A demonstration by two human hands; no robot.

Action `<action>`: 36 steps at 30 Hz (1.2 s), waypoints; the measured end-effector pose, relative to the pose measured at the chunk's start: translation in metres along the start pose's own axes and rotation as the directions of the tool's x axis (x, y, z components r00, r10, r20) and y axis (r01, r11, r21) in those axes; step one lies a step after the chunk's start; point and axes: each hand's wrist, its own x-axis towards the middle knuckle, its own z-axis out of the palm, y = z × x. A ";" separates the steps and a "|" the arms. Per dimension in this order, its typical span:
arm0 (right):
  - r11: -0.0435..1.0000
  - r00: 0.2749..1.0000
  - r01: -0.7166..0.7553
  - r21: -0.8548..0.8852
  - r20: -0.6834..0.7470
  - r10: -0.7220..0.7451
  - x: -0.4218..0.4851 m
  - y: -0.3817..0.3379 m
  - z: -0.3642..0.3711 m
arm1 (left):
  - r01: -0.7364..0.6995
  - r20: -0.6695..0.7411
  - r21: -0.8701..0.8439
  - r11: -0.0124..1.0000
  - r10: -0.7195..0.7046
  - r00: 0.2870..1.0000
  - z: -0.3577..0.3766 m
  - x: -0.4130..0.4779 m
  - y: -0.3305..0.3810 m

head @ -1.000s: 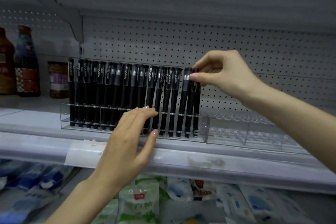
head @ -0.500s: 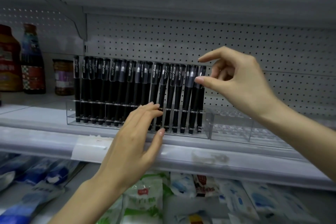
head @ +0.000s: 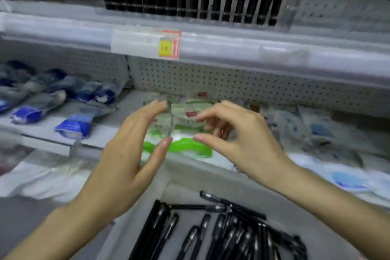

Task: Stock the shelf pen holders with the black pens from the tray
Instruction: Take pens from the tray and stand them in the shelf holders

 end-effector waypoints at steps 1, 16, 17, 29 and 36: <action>0.999 0.997 -0.048 0.009 0.066 0.048 -0.014 0.006 0.016 | 0.054 0.064 0.008 0.999 -0.054 0.996 0.002 -0.022 -0.007; 0.936 0.834 -0.030 -0.350 0.508 0.216 -0.099 0.024 0.107 | 0.463 0.202 -0.108 0.880 -0.436 0.877 0.011 -0.114 -0.026; 0.935 0.841 -0.042 -0.352 0.493 0.223 -0.102 0.027 0.109 | 0.447 0.219 -0.113 0.888 -0.416 0.883 0.010 -0.113 -0.026; 0.951 0.812 -0.249 -0.185 0.496 0.309 -0.111 0.019 0.121 | 0.405 0.166 -0.208 0.891 -0.375 0.912 0.020 -0.114 -0.028; 0.775 0.791 -0.578 0.256 0.410 0.455 -0.097 0.011 0.119 | 0.495 0.091 -0.235 0.837 -0.488 0.868 0.030 -0.115 -0.031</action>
